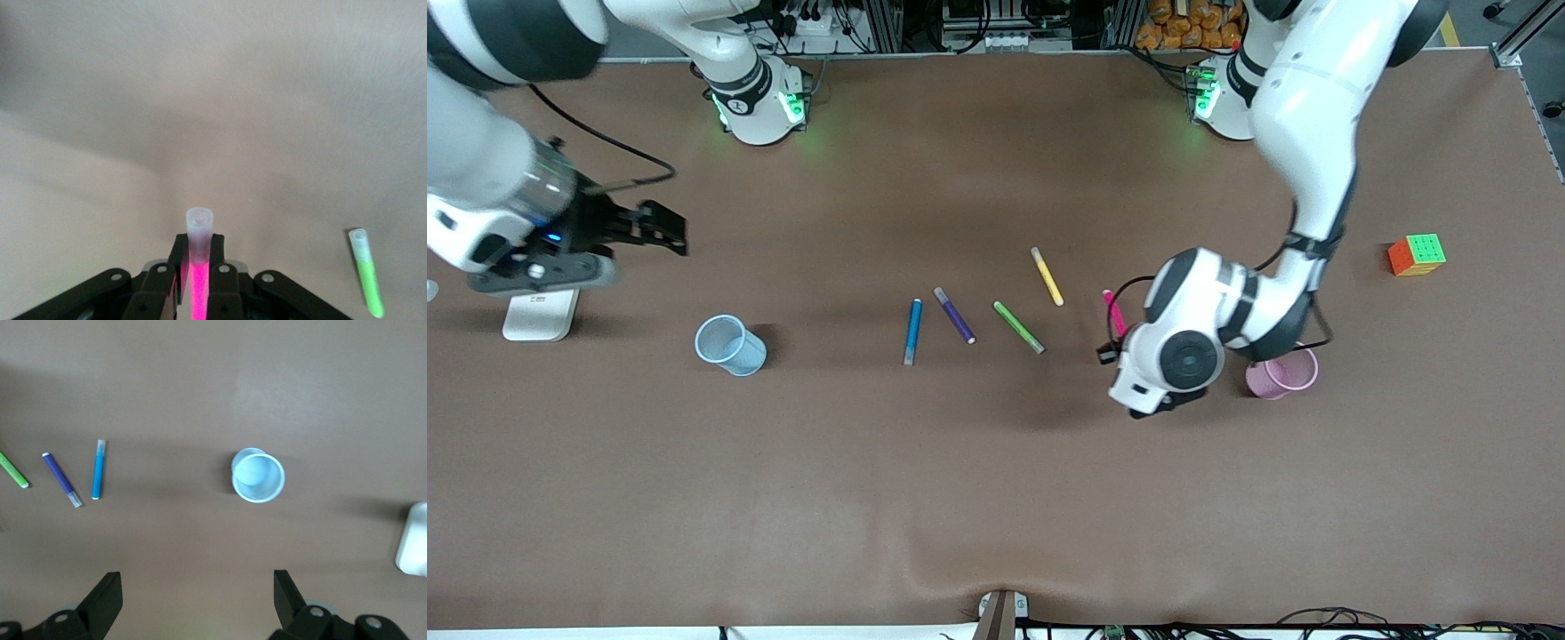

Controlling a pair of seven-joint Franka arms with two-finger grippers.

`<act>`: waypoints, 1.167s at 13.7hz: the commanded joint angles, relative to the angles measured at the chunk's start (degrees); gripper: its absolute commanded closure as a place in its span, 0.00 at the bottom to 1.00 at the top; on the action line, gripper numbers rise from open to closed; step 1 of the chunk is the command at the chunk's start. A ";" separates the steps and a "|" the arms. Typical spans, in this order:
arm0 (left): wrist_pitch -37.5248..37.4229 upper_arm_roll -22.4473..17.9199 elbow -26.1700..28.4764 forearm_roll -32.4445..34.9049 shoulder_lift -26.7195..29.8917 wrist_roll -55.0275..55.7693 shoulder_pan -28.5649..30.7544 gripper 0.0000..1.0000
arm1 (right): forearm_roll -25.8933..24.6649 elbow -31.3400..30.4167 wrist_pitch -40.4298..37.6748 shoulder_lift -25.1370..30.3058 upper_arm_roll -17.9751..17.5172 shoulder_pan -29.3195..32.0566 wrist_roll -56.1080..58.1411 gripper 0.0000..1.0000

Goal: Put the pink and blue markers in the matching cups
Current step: 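Lift the pink marker with the left gripper while the right gripper grasps the blue marker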

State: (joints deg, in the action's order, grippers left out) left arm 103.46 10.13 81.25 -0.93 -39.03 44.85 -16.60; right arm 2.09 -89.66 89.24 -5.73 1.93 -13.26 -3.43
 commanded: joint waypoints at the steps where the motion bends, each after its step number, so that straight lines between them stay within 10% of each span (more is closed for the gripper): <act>1: -0.80 0.07 1.37 3.99 5.17 0.42 0.86 1.00 | 0.29 0.63 2.50 -3.67 0.35 -3.51 -1.66 0.00; 16: -0.62 0.15 1.37 18.15 12.92 -10.65 10.88 1.00 | 0.20 -0.59 28.96 -28.19 0.35 -16.09 -20.02 0.00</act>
State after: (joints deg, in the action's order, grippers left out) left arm 103.10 10.06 81.30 15.42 -27.83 35.98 -7.54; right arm 2.11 -90.21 116.46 -32.03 1.82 -28.25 -20.68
